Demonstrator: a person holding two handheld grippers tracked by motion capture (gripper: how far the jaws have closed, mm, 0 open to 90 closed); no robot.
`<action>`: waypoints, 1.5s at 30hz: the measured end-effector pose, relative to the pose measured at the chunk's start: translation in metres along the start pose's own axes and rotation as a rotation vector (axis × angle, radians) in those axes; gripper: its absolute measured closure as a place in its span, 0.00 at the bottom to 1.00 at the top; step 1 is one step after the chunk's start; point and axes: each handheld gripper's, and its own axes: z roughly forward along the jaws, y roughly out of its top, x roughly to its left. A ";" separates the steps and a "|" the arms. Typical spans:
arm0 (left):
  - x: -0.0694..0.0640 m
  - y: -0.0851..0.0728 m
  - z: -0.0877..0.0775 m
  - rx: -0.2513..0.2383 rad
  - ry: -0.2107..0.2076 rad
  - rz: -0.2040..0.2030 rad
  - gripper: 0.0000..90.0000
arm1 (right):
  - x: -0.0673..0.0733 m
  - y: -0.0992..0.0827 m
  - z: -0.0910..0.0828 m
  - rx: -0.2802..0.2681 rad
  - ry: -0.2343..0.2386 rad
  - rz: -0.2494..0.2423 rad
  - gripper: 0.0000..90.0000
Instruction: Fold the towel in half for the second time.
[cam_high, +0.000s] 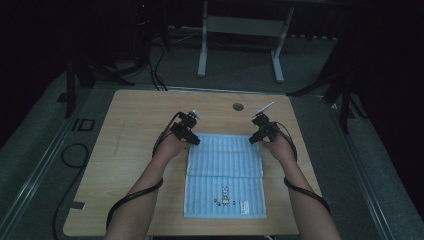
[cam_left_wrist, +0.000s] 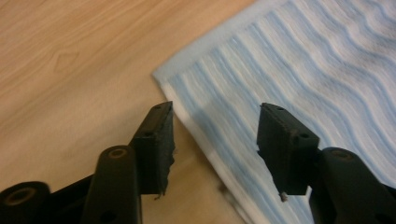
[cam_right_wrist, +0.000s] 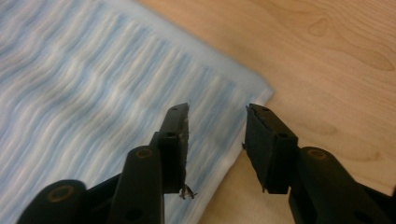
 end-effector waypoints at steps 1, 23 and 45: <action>0.003 0.002 0.003 -0.009 0.001 -0.013 0.50 | -0.001 0.002 0.003 0.002 -0.008 0.011 0.63; 0.007 0.002 0.039 -0.019 0.023 -0.024 0.92 | -0.005 0.002 0.031 0.012 -0.023 0.002 0.94; -0.002 0.049 -0.122 -0.312 0.107 0.062 0.97 | -0.008 0.040 -0.117 -0.255 -0.075 -0.040 0.95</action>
